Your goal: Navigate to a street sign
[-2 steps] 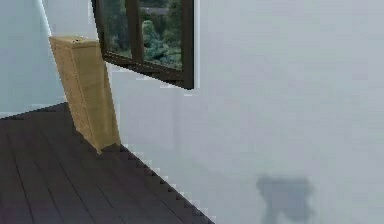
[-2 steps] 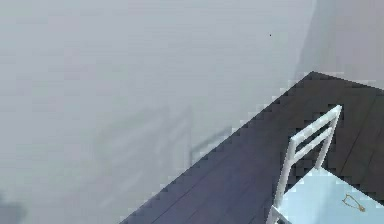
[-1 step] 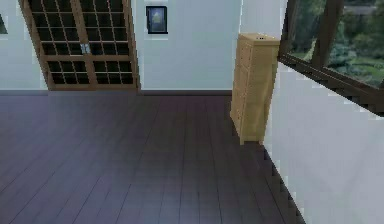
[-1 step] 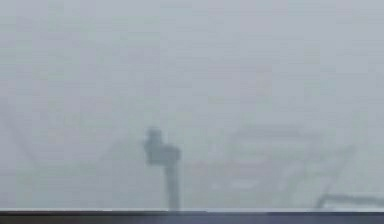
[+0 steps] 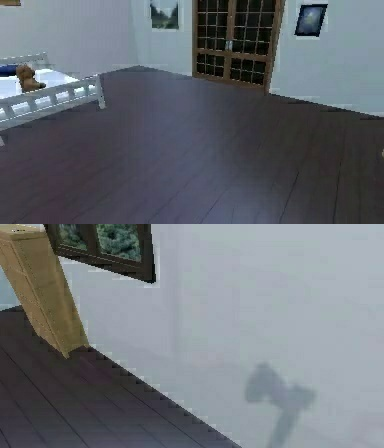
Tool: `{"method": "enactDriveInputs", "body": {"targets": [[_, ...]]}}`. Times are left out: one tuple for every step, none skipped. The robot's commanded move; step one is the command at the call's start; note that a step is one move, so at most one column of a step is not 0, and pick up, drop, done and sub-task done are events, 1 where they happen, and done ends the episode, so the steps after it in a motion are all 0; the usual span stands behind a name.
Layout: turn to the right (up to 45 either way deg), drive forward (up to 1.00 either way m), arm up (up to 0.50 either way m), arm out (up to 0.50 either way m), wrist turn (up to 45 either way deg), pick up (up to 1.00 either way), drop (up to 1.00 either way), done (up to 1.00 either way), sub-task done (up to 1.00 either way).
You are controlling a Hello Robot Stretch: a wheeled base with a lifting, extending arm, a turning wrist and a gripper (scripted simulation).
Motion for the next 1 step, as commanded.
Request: {"method": "enactDriveInputs", "body": {"targets": [[0.0,0.05,0.00,0.00,0.0,0.00,0.00,0.00,0.00]]}}
